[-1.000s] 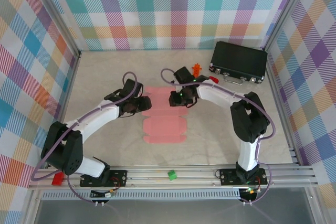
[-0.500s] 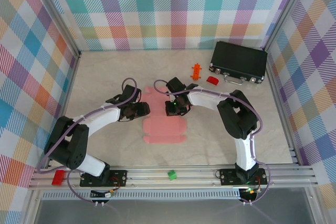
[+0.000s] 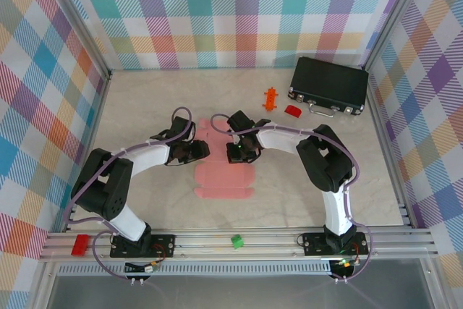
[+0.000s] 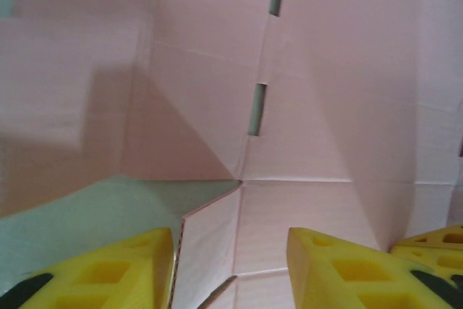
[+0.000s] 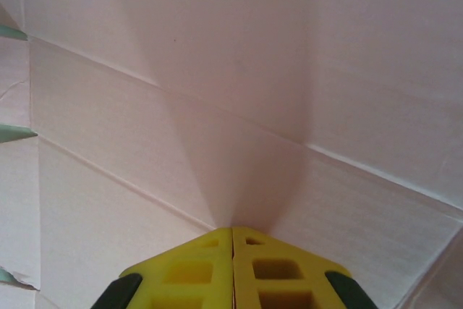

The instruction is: Fold the paper box

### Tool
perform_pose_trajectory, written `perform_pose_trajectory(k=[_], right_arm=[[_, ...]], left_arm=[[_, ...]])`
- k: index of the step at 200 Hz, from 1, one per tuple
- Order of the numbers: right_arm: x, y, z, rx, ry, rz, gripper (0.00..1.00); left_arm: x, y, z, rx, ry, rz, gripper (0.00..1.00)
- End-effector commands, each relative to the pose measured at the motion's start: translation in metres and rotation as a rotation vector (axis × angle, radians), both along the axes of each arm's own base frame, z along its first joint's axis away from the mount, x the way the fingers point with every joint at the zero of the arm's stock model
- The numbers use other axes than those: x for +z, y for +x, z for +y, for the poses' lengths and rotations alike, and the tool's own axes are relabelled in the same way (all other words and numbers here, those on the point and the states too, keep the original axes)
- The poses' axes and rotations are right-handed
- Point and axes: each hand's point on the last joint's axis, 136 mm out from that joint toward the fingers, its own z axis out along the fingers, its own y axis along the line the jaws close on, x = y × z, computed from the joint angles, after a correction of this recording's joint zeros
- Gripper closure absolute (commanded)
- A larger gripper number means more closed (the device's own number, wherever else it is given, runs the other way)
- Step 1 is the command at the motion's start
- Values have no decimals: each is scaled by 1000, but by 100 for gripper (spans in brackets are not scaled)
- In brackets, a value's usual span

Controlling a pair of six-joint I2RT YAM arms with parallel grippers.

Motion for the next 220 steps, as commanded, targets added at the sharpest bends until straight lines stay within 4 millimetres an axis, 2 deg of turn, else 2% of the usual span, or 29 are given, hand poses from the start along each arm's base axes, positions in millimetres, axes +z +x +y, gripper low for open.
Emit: perform_pose_trajectory(k=[1, 49, 105, 164, 220], right_arm=[[-18, -10, -3, -3, -37, 38, 91], [-17, -10, -3, -1, -41, 34, 91], [-19, -11, -2, 0, -44, 37, 91], [-18, -11, -2, -5, -40, 38, 91], [-11, -10, -2, -9, -31, 26, 91]], left_arm=[[13, 10, -11, -34, -54, -38, 59], [24, 8, -11, -71, -43, -72, 60], [26, 5, -28, -152, -44, -85, 64], [7, 1, -41, -195, -39, -31, 69], [-3, 0, -41, -188, -28, 1, 69]])
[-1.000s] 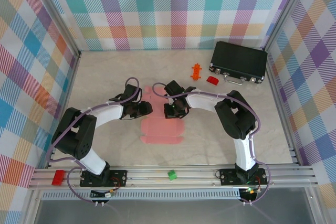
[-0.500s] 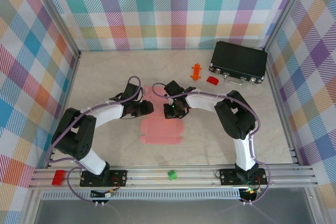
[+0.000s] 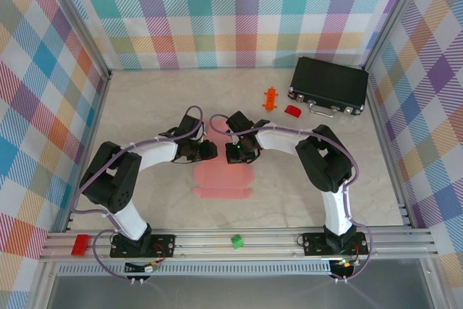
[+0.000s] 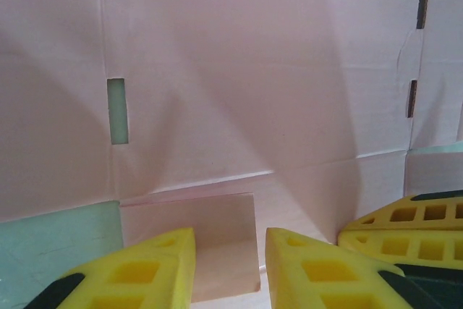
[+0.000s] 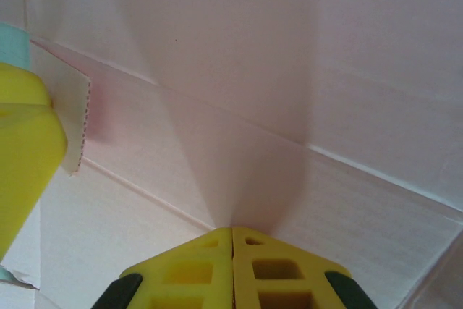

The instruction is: Fold the paper box

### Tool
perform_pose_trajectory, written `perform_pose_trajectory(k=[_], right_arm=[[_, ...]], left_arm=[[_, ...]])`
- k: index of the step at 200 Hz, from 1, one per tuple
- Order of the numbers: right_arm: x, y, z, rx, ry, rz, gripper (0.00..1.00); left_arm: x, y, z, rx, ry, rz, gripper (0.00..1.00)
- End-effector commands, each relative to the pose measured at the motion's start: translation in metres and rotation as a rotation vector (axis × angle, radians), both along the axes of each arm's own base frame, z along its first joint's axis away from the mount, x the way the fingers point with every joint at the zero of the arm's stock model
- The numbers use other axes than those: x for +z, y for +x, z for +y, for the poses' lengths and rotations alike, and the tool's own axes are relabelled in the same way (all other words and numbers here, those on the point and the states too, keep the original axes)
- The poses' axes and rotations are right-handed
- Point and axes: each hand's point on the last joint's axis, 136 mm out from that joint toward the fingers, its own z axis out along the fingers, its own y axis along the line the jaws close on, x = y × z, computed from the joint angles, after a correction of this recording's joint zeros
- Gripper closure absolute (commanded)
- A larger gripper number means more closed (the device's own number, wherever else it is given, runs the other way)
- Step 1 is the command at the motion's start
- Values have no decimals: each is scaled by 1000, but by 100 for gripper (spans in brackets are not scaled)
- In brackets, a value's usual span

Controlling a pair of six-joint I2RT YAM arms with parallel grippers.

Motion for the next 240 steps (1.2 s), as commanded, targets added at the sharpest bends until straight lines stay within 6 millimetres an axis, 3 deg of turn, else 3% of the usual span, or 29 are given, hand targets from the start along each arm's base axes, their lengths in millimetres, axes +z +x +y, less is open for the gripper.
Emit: perform_pose_trajectory(k=[1, 32, 66, 92, 120, 140, 172, 185, 240], right_arm=[[-10, -9, -5, -9, -34, 26, 91], [10, -4, -6, -20, -21, -22, 91], [43, 5, -14, -57, -15, -112, 90], [65, 8, -29, -95, -16, -170, 89], [73, 9, -53, -143, -20, -189, 85], [70, 10, -71, -185, -29, -175, 82], [60, 12, -89, -247, 7, -129, 77], [56, 13, -92, -271, 51, -103, 68], [38, 17, -97, -312, 108, -49, 63]], left_arm=[[0, 0, -4, -14, 1, 9, 69], [16, 3, -1, -9, 7, -24, 69], [47, 8, 2, -5, 15, -86, 66], [69, 6, 6, -6, 43, -126, 65], [82, 4, -2, -41, 50, -156, 65], [78, 1, -18, -89, 40, -139, 69], [57, -2, -44, -146, 34, -83, 100], [47, -1, -51, -149, 33, -64, 100], [2, 0, -51, -119, 90, 19, 100]])
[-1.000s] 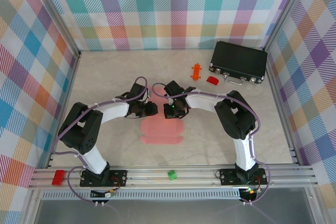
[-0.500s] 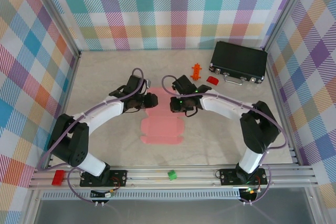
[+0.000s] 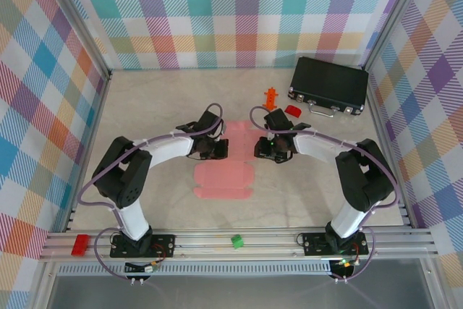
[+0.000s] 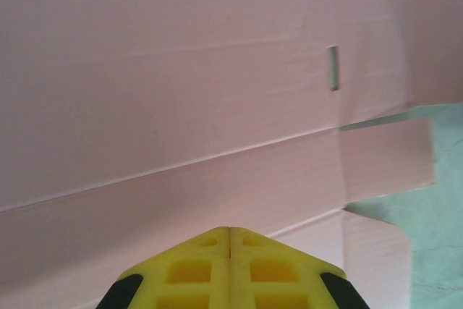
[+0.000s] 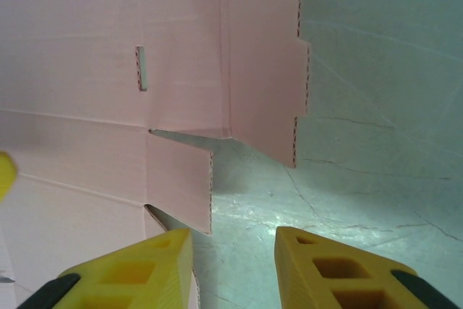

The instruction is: Fold the paper box

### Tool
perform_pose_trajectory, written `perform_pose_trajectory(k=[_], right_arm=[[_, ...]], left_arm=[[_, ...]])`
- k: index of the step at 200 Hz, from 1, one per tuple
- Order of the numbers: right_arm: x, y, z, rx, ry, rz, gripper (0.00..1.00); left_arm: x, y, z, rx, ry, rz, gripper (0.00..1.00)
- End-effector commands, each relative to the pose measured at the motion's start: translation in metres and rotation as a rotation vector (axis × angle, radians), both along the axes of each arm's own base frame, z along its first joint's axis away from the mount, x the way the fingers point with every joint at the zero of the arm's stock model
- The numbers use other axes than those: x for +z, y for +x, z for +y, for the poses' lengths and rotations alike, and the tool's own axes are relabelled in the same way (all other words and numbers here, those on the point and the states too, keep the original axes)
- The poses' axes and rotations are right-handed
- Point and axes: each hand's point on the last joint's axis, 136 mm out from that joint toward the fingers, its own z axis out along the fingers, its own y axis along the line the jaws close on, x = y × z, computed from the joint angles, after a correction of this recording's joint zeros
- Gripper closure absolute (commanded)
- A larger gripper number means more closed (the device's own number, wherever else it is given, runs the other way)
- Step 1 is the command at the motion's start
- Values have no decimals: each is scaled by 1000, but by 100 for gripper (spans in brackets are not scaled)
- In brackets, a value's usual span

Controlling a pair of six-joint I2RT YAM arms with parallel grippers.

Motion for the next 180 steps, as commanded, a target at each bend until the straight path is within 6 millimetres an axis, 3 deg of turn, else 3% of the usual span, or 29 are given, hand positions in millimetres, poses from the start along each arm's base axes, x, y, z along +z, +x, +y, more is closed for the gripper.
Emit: perform_pose_trajectory(k=[1, 56, 111, 155, 180], right_arm=[[7, 6, 12, 3, 84, -14, 63], [-6, 9, 20, 8, 107, 22, 64], [-19, 10, 22, 5, 104, 46, 63], [-18, 12, 31, 25, 152, 47, 66], [-8, 11, 35, 44, 187, 21, 68]], left_arm=[[-5, 6, -6, 12, 2, 3, 100], [-27, -1, 3, 38, 62, 51, 100], [-36, -8, 9, 48, 85, 69, 100], [-39, -9, 10, 48, 91, 75, 100], [-40, -10, 10, 48, 92, 80, 100]])
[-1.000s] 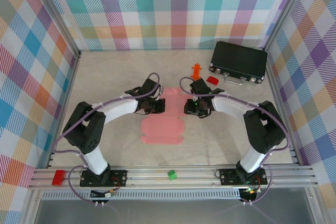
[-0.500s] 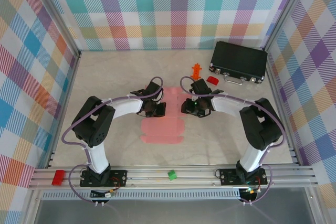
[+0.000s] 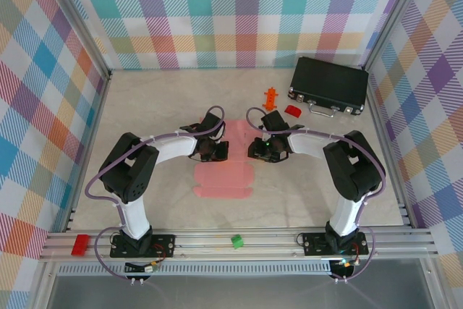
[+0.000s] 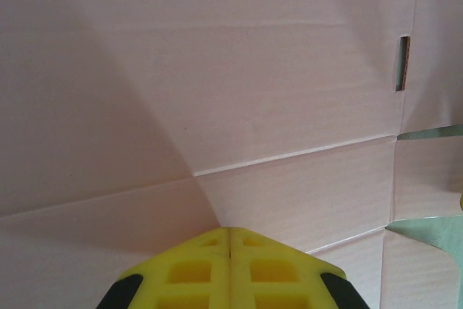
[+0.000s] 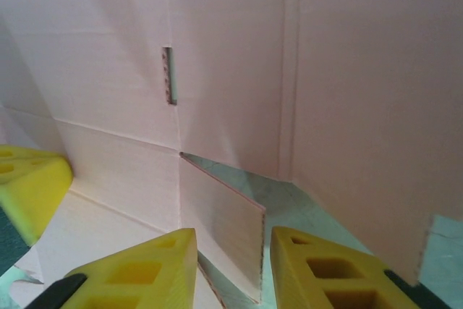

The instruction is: Fold the paper box

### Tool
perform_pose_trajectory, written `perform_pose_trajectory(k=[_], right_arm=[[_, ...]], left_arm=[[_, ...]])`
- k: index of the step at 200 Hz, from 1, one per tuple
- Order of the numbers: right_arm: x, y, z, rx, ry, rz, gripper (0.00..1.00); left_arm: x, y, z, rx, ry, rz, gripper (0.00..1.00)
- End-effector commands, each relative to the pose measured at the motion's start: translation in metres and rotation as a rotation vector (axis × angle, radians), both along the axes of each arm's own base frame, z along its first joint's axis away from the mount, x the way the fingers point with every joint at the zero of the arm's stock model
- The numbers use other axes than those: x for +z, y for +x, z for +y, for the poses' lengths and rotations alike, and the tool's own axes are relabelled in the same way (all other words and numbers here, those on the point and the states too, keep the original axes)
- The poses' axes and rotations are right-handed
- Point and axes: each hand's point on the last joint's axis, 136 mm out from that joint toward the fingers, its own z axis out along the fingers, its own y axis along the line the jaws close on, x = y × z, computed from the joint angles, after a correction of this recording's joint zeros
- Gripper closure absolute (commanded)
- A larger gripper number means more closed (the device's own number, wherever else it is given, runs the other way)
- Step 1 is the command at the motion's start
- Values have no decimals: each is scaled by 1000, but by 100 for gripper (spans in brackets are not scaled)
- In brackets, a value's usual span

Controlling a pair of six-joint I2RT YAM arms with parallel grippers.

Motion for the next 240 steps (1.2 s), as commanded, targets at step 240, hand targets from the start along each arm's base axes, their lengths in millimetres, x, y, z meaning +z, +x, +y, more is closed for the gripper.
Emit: perform_pose_trajectory(k=[240], right_arm=[[27, 10, 50, 129, 167, -46, 69]], left_arm=[[-19, -10, 13, -4, 83, 34, 100]])
